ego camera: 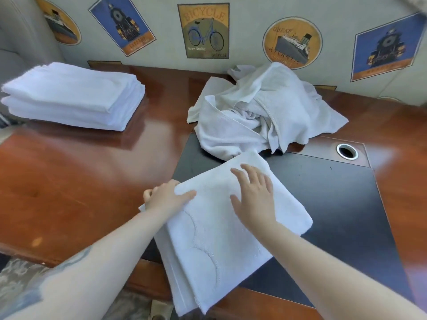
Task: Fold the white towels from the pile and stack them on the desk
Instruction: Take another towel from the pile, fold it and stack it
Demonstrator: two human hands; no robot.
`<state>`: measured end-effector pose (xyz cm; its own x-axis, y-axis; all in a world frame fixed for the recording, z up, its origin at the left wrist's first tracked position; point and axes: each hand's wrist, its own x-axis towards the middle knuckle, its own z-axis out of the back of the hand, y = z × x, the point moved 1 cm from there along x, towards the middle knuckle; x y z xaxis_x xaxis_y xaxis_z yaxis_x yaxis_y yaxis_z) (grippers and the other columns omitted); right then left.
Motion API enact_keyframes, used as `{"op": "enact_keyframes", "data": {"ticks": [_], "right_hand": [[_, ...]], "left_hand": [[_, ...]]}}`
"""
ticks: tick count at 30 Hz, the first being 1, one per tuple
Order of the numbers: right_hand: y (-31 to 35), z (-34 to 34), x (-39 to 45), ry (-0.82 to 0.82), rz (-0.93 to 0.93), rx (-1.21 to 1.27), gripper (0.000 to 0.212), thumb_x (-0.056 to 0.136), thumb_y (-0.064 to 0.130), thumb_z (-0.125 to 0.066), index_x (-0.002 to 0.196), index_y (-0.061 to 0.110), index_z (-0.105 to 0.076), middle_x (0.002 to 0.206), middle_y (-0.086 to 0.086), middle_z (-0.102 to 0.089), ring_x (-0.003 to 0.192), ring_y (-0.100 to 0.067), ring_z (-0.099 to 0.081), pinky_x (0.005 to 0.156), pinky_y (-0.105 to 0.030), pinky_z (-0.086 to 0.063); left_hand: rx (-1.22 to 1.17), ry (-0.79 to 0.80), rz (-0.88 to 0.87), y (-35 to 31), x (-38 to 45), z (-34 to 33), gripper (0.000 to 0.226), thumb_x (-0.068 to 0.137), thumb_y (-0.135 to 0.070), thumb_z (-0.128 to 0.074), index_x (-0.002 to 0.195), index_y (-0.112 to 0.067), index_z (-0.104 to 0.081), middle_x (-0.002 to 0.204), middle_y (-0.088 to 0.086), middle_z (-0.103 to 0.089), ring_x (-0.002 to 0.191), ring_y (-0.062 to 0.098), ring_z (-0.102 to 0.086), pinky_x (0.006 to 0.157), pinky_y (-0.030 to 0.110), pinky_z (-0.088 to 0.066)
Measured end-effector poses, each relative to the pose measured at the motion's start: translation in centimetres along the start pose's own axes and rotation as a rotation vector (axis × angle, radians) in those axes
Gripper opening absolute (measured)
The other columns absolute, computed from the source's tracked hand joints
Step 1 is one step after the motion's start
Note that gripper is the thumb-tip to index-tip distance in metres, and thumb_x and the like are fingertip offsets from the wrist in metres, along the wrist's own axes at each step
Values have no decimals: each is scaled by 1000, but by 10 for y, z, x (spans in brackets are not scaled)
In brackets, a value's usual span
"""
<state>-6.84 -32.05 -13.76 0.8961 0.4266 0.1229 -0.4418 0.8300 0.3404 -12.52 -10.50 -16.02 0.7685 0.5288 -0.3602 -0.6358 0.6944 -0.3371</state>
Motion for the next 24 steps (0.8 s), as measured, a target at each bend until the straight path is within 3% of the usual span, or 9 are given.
{"op": "enact_keyframes", "data": {"ticks": [2, 5, 8, 11, 14, 16, 19, 21, 24], "right_hand": [[-2, -3, -63, -117, -449, 234, 77, 82, 35, -70, 148, 29, -31, 158, 4, -23, 145, -19, -20, 114, -46, -21], [1, -13, -126, -90, -924, 494, 91, 77, 49, -65, 153, 28, -19, 162, -3, -14, 145, -26, -20, 112, -54, -25], [16, -21, -116, 69, -895, 563, 92, 84, 50, -61, 155, 31, -6, 163, -5, 6, 146, -29, -20, 112, -47, -23], [-5, -9, -74, 188, -696, 555, 91, 88, 33, -65, 156, 30, -6, 164, -4, 8, 149, -27, -16, 114, -41, -28], [-27, 28, -49, 318, -620, 471, 73, 88, 35, -64, 151, 38, -27, 164, 2, -10, 150, -22, -12, 119, -45, -15], [-20, 50, -51, 282, -614, 654, 64, 81, 53, -69, 140, 44, -45, 157, 11, -27, 144, -10, -24, 113, -37, -28], [26, 77, -64, 371, -603, 1040, 93, 56, 77, -75, 138, 54, -38, 140, 24, -40, 124, 7, -41, 85, -16, -38], [39, 83, -73, 306, -617, 1063, 105, 52, 69, -80, 141, 51, -29, 135, 20, -48, 117, 0, -54, 86, -22, -48], [16, 113, -88, 120, -718, 1025, 90, 52, 43, -80, 132, 42, -40, 121, 9, -60, 98, -13, -69, 84, -38, -58]], "left_hand": [[-156, 158, -30, 5, 10, 15, 45, 76, -59, -70, 98, -21, -59, 103, -4, -65, 90, 16, -59, 76, 32, -41], [-198, 292, -85, 1, 13, 29, 48, 64, -51, -80, 73, -16, -49, 77, -4, -53, 67, 16, -49, 58, 30, -33], [-262, 466, -88, -6, 5, 37, 40, 48, -41, -73, 68, -13, -52, 68, -4, -54, 60, 18, -51, 58, 31, -38], [-470, 752, -38, -1, -4, 41, 55, 47, -34, -77, 99, -15, -73, 95, 2, -76, 86, 22, -73, 81, 35, -56], [-657, 869, 3, -4, -14, 43, 51, 48, -30, -83, 95, -13, -78, 101, 8, -75, 90, 22, -73, 70, 28, -57], [-792, 932, -2, -19, -23, 41, 44, 52, -29, -83, 92, -13, -78, 105, 10, -74, 95, 25, -72, 75, 31, -55], [-890, 1062, -152, -61, -43, 37, 44, 75, -32, -69, 114, -11, -73, 120, 11, -69, 111, 26, -66, 93, 36, -50], [-908, 1090, -252, -94, -61, 36, 47, 77, -30, -60, 119, -11, -68, 118, 11, -70, 107, 25, -67, 91, 34, -52], [-858, 1119, -421, -137, -94, 31, 45, 76, -31, -54, 117, -13, -64, 102, 5, -73, 86, 18, -70, 72, 27, -56]]}}
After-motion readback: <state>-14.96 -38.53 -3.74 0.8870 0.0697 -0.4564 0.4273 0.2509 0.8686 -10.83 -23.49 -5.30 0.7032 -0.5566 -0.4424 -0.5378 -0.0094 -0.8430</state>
